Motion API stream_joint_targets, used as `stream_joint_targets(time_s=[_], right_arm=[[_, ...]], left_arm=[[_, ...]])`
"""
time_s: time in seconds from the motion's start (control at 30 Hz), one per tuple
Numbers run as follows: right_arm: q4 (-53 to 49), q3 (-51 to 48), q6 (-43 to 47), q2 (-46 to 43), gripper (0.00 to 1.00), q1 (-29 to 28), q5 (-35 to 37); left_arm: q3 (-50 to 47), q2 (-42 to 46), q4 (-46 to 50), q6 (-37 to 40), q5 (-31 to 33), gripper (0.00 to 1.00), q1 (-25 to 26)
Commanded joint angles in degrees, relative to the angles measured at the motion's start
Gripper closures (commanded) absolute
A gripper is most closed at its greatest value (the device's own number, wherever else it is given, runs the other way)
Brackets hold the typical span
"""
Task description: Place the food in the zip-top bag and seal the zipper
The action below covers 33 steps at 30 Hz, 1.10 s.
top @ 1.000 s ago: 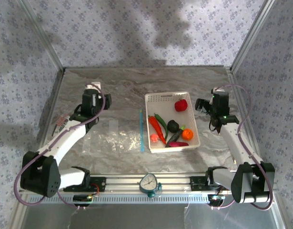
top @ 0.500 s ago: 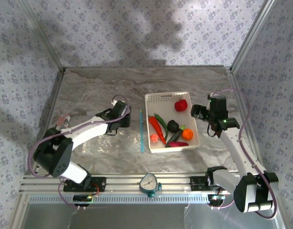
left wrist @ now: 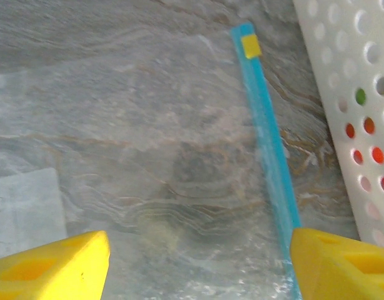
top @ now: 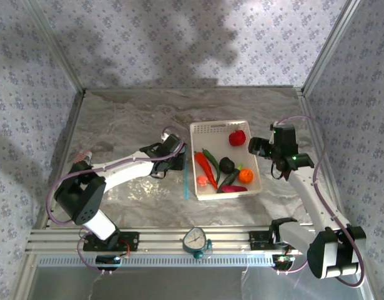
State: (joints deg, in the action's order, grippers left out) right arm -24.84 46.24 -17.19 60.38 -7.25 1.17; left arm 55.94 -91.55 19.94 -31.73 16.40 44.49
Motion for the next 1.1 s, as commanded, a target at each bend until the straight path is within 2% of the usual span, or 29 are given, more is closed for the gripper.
stream_joint_targets(time_s=[0.0, 0.7, 1.07], right_arm=[[-1.5, 1.7, -1.0, -0.8, 0.09, -0.4, -1.0], [-1.0, 0.7, -1.5, -2.6, 0.08, -0.5, -1.1], [-0.7, 0.5, -1.8, -2.8, 0.08, -0.5, -1.4]], left_arm=[[1.0, -1.9, -0.5, -0.8, -3.2, 0.24, 0.7], [5.8, -9.0, 0.9, 1.1, -7.5, 0.32, 0.9], [8.2, -12.7, 2.3, 2.1, -9.5, 0.45, 0.9]])
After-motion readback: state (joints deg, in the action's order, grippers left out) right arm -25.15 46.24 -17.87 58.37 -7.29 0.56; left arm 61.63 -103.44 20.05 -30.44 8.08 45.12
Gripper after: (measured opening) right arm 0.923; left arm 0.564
